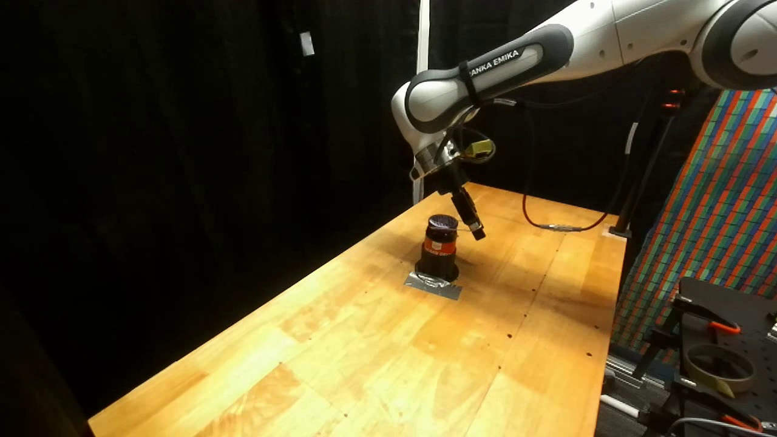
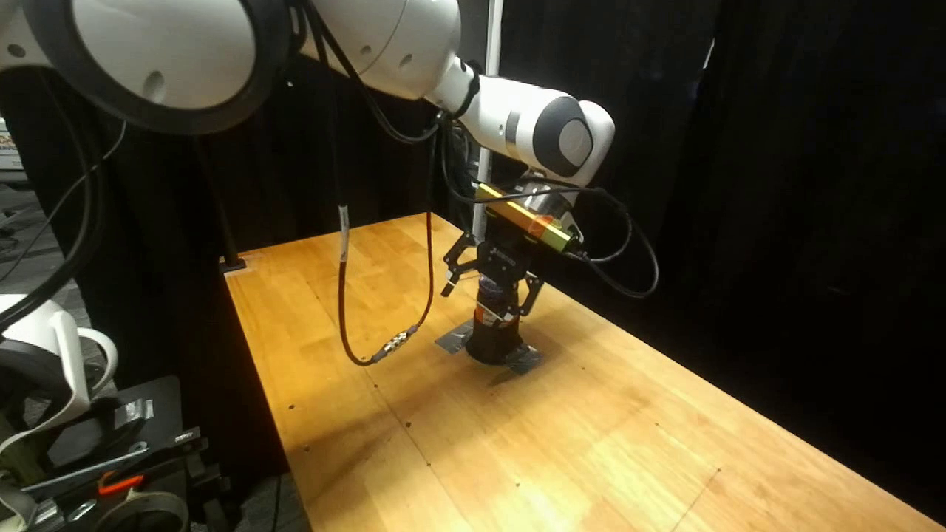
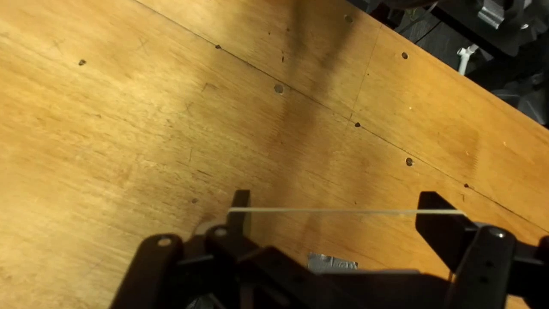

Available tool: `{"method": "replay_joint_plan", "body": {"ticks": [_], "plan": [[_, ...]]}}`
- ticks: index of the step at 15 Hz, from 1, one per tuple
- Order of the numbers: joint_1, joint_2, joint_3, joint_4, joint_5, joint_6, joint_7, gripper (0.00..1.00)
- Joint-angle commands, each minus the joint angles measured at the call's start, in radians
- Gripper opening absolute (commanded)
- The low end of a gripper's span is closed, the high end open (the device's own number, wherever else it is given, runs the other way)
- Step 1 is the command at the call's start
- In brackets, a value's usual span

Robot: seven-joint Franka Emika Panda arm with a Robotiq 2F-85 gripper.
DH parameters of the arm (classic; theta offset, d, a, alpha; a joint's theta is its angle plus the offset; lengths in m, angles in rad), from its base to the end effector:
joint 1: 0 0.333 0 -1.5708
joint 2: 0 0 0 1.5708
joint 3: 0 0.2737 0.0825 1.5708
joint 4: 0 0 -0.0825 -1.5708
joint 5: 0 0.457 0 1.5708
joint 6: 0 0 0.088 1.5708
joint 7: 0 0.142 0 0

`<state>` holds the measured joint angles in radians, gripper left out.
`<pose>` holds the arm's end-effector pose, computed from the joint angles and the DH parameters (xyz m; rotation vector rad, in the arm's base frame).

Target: Put a rubber band around the base of the cup

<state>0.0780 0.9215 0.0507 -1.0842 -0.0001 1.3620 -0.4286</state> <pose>0.6974 0.0835 0.1492 -2.7479 -0.7764 0.9298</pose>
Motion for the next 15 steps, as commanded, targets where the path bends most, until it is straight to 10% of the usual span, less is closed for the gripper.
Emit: {"method": "replay_joint_plan", "body": {"ticks": [1, 8, 9, 15], "plan": [[-0.019, -0.14, 0.028, -0.234, -0.012, 0.103, 0.017, 1.0], [-0.019, -0.301, 0.042, -0.53, -0.027, 0.329, 0.018, 1.0], [-0.014, -0.325, 0.039, -0.574, -0.031, 0.399, 0.035, 0.75], [0.009, -0.466, 0.022, -0.85, -0.114, 0.874, 0.149, 0.36]]}}
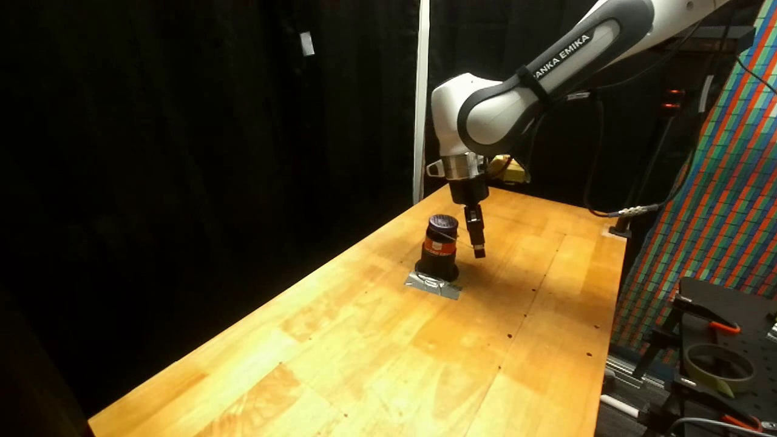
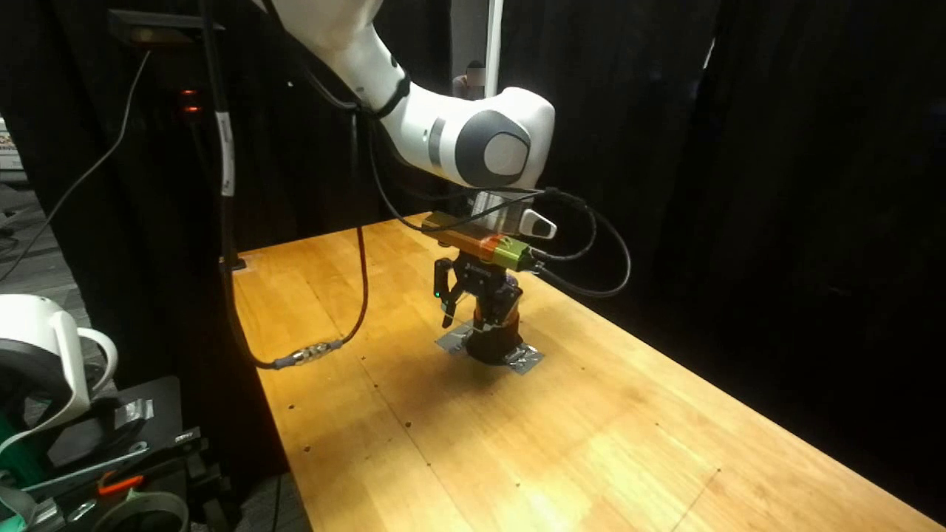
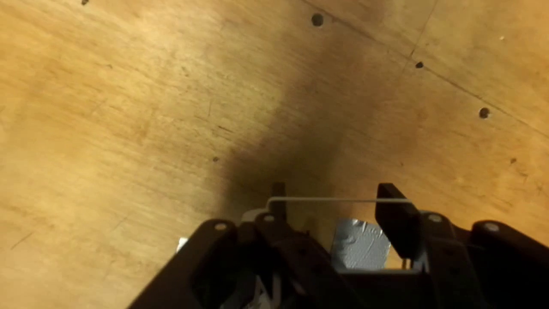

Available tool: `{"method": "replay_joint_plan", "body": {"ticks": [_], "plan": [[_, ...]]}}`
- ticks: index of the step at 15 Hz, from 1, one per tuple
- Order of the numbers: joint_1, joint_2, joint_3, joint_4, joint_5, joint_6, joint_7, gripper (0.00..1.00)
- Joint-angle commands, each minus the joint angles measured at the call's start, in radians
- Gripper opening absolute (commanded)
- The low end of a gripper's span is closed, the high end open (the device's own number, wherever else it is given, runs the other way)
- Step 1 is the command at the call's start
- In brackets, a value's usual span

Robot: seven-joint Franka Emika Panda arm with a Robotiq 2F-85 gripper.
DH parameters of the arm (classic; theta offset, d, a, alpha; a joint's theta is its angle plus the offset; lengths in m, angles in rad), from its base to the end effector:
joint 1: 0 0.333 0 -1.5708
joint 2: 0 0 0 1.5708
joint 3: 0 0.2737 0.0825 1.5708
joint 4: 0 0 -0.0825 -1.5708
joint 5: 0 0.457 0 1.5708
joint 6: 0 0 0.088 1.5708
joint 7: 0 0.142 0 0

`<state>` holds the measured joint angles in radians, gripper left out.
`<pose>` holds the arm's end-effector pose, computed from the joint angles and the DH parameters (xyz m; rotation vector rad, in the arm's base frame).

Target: Put a rubber band around the base of the cup

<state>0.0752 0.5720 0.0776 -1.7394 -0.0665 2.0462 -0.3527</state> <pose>0.6516 0.0958 0.1119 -2.9887 -0.8224 0.4096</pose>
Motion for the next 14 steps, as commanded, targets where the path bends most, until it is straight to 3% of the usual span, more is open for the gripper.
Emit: {"method": "replay_joint_plan", "body": {"ticks": [1, 3, 6, 7, 9, 10, 14], "plan": [[0.018, -0.144, -0.009, -0.244, -0.063, 0.274, 0.108, 0.27], [0.033, -0.19, -0.019, -0.346, -0.106, 0.442, 0.181, 0.14], [0.079, -0.259, -0.067, -0.507, -0.217, 0.69, 0.329, 0.1], [0.105, -0.281, -0.1, -0.563, -0.278, 0.772, 0.392, 0.13], [0.182, -0.319, -0.21, -0.677, -0.444, 0.939, 0.544, 0.15], [0.258, -0.338, -0.314, -0.736, -0.543, 1.025, 0.625, 0.16], [0.442, -0.31, -0.625, -0.738, -0.871, 1.198, 0.834, 0.16]]}}
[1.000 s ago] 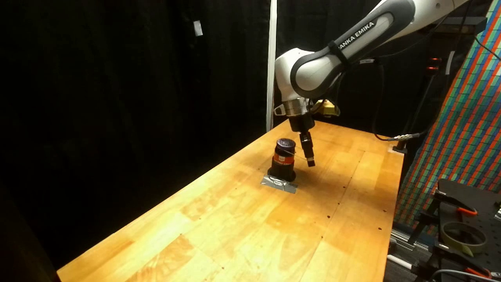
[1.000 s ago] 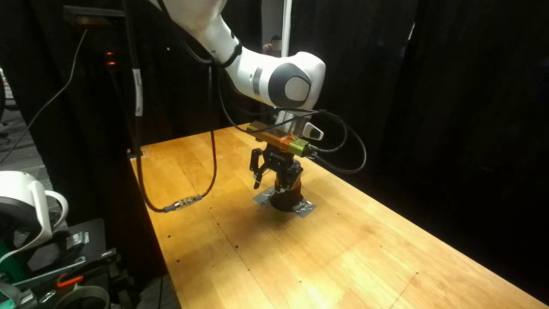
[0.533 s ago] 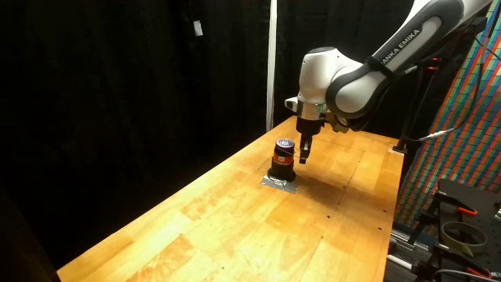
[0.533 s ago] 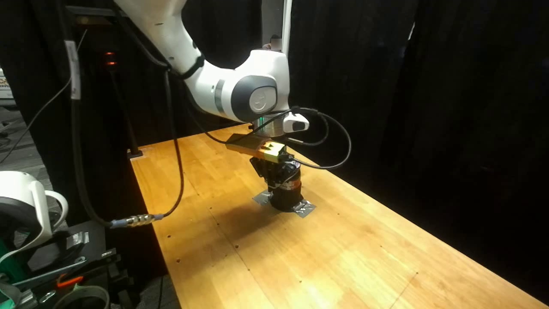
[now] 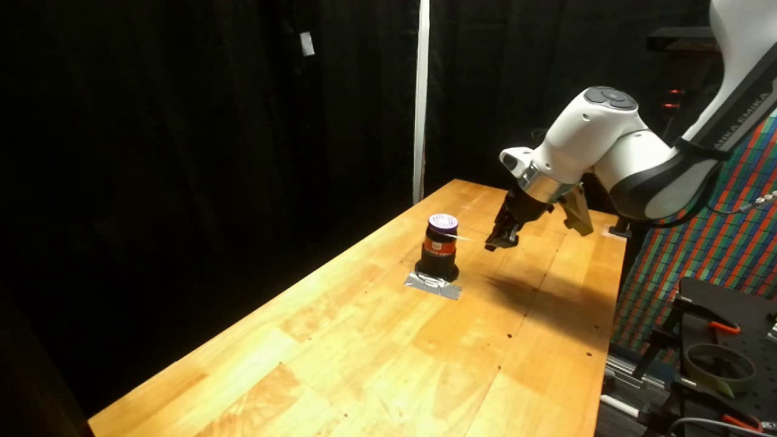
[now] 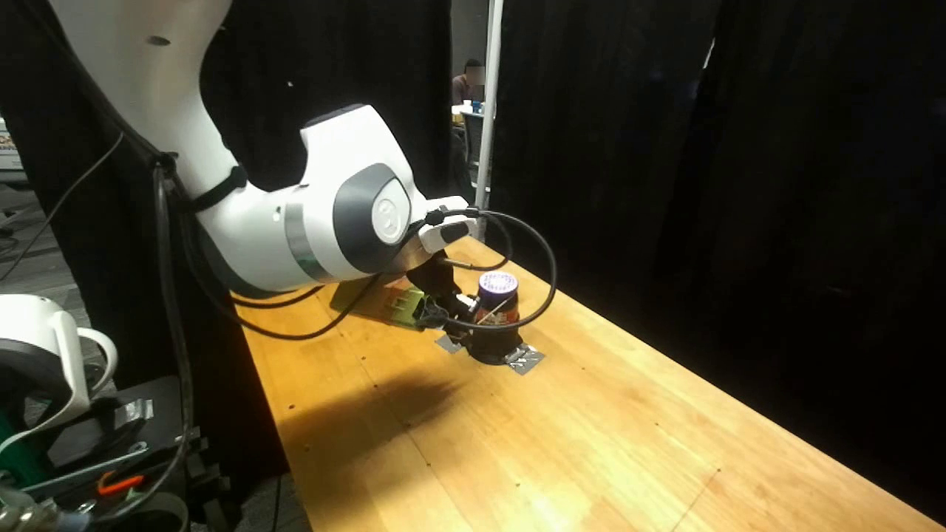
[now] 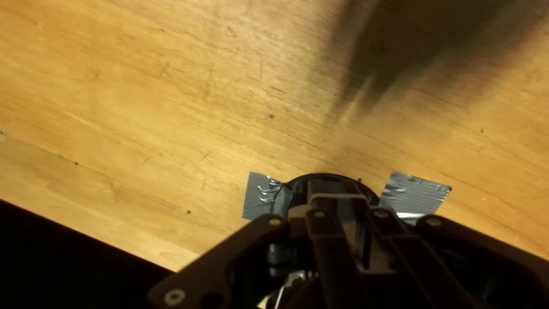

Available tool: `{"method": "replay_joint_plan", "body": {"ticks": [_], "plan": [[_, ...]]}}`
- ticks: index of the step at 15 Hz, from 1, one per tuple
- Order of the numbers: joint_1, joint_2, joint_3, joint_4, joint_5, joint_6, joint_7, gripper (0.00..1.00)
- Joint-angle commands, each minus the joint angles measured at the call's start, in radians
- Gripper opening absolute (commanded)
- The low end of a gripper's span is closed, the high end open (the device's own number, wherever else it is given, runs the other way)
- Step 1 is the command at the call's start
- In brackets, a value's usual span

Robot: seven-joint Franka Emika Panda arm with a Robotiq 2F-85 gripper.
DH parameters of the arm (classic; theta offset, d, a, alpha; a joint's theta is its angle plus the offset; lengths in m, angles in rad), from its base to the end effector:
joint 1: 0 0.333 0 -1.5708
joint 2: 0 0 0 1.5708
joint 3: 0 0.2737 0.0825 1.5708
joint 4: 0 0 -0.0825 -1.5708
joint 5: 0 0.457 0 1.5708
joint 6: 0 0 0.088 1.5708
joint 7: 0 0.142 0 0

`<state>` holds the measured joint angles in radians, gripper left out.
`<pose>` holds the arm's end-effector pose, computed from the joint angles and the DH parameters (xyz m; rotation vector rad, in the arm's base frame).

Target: Put a rubber band around the base of the cup

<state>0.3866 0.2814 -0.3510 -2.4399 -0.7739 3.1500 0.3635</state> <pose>0.5343 0.0653 0.0904 2.8270 0.6942 0.6205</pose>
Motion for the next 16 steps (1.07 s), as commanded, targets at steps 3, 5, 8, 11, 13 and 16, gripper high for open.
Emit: {"method": "replay_joint_plan", "body": {"ticks": [3, 5, 8, 11, 13, 16], "plan": [[0.3, 0.044, -0.429, 0.006, -0.235, 0.234, 0.164, 0.14], [0.407, 0.098, -0.56, -0.006, -0.17, 0.362, 0.106, 0.14], [0.535, 0.208, -0.684, -0.066, 0.019, 0.595, -0.025, 0.15], [0.555, 0.317, -0.66, -0.141, 0.159, 0.813, -0.106, 0.14], [0.454, 0.288, -0.507, -0.191, 0.29, 0.879, -0.276, 0.14], [0.318, 0.314, -0.289, -0.212, 0.507, 1.017, -0.466, 0.15]]}}
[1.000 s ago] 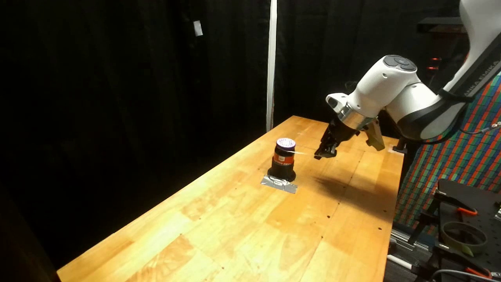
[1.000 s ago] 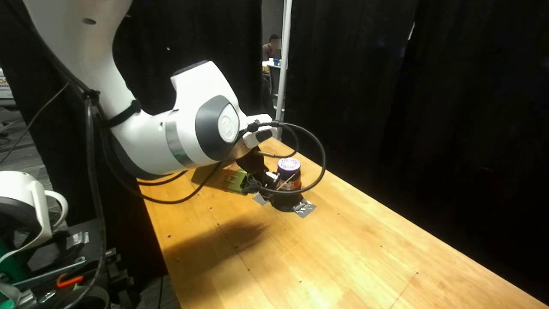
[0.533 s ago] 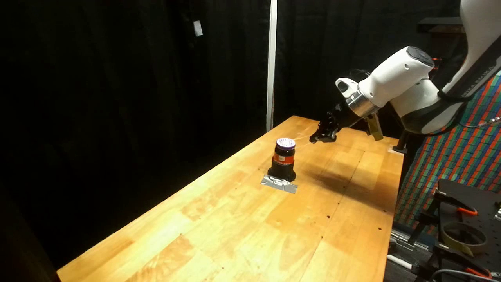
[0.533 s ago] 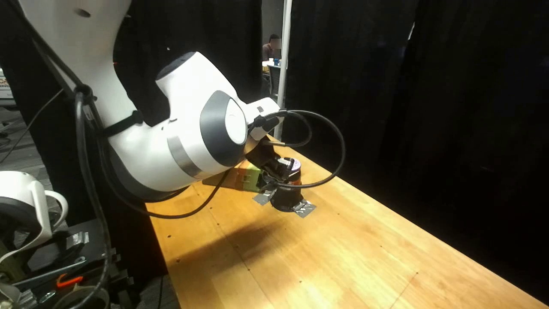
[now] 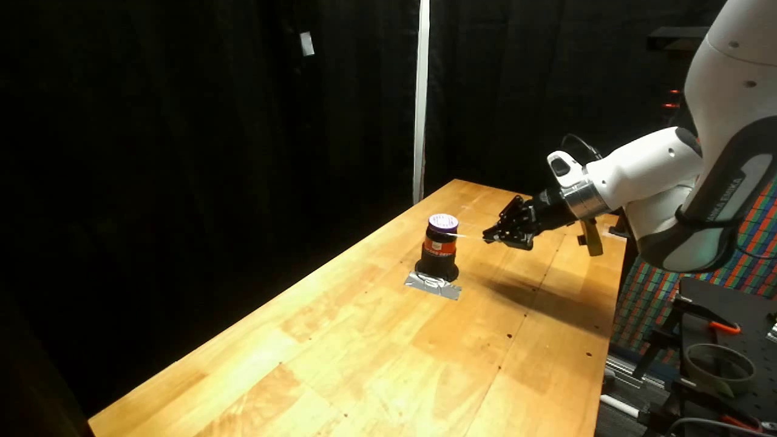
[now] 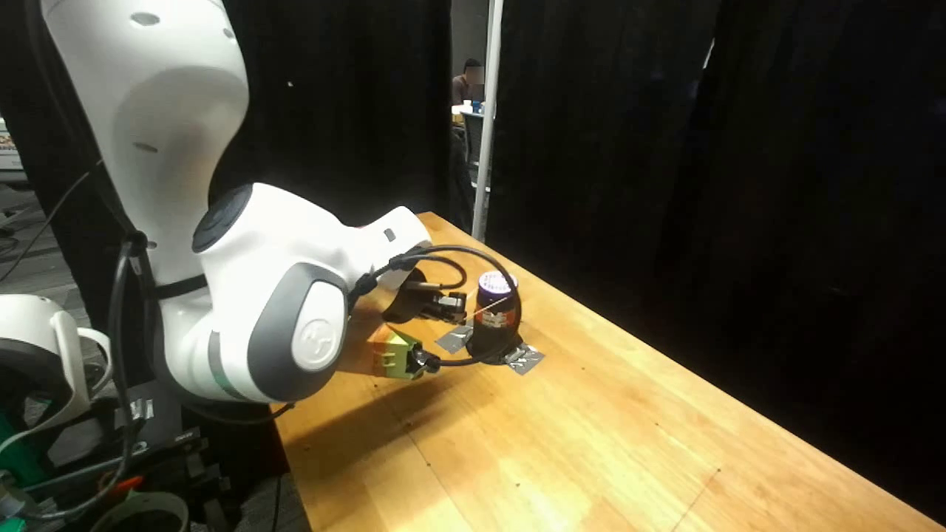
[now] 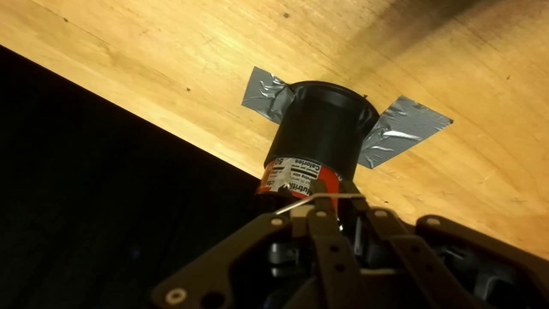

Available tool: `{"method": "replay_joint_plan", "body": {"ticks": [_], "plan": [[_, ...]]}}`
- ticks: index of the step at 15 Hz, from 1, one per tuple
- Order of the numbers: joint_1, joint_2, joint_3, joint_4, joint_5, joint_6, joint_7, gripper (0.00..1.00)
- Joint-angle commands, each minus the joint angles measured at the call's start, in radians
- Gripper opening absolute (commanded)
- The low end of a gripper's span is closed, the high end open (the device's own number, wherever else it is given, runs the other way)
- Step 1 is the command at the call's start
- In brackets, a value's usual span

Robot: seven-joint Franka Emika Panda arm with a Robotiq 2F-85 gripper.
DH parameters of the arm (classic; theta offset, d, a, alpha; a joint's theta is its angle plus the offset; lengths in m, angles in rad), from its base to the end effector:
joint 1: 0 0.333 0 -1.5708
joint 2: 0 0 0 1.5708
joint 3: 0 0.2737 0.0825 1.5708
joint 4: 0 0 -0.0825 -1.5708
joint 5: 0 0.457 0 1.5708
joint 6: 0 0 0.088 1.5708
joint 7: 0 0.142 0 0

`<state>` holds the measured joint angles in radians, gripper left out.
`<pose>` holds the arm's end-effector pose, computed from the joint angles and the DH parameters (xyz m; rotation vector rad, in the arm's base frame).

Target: Put a rubber band around the base of the cup

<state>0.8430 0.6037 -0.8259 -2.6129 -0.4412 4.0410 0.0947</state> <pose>0.4667 0.0174 0.0851 2.5915 0.9223 1.2693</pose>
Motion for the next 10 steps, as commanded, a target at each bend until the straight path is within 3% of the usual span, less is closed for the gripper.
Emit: {"method": "replay_joint_plan", "body": {"ticks": [1, 3, 4, 5, 8, 9, 10], "plan": [[-0.201, -0.007, 0.274, -0.038, 0.243, 0.171, -0.262, 0.14], [-0.315, 0.022, 0.431, -0.016, 0.363, 0.283, -0.349, 0.13], [-0.337, -0.068, 0.483, 0.038, 0.404, 0.173, -0.393, 0.14], [-0.374, -0.05, 0.539, 0.065, 0.458, 0.184, -0.423, 0.14], [-0.446, -0.011, 0.642, 0.125, 0.547, 0.248, -0.482, 0.15], [-0.457, -0.051, 0.661, 0.157, 0.567, 0.179, -0.499, 0.14], [-0.479, -0.059, 0.677, 0.134, 0.554, 0.176, -0.498, 0.4]]}}
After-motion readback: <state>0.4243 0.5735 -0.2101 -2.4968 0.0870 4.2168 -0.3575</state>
